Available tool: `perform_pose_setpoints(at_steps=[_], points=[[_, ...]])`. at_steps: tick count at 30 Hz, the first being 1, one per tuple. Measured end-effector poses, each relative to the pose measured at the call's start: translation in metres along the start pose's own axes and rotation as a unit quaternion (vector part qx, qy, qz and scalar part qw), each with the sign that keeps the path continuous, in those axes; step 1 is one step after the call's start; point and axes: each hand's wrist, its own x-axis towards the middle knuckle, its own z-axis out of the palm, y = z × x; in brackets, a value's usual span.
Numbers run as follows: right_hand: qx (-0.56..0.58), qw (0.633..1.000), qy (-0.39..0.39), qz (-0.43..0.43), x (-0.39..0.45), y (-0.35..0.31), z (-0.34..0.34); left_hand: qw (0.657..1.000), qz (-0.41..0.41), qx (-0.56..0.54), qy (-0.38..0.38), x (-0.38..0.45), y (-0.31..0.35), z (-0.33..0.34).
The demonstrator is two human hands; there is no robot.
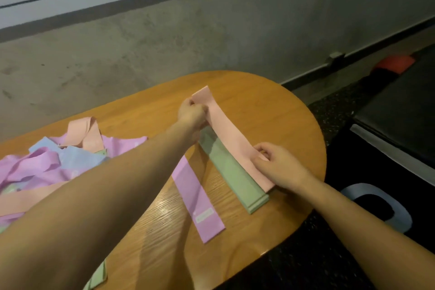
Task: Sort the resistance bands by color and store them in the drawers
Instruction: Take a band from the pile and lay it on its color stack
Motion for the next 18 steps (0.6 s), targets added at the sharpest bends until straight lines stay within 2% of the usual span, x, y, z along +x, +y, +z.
perform_pose_setpoints(at_steps=[4,10,14,18], points=[[-0.110,0.993,-0.016,0.049,0.004,0.011,-0.009,0.987,0.065,0.147,-0.004,0.012,-0.003,0.016],[-0.277,0.961,0.022,-0.004,-0.001,0.018,-0.009,0.936,0.158,0.309,-0.057,0.022,-0.013,0.026],[-0.312,0.949,0.029,-0.027,-0.003,0.019,-0.009,0.930,0.177,0.320,-0.045,0.026,-0.016,0.029],[-0.311,0.949,0.038,-0.028,-0.005,0.026,-0.010,0.947,0.166,0.273,-0.037,0.031,-0.013,0.037]])
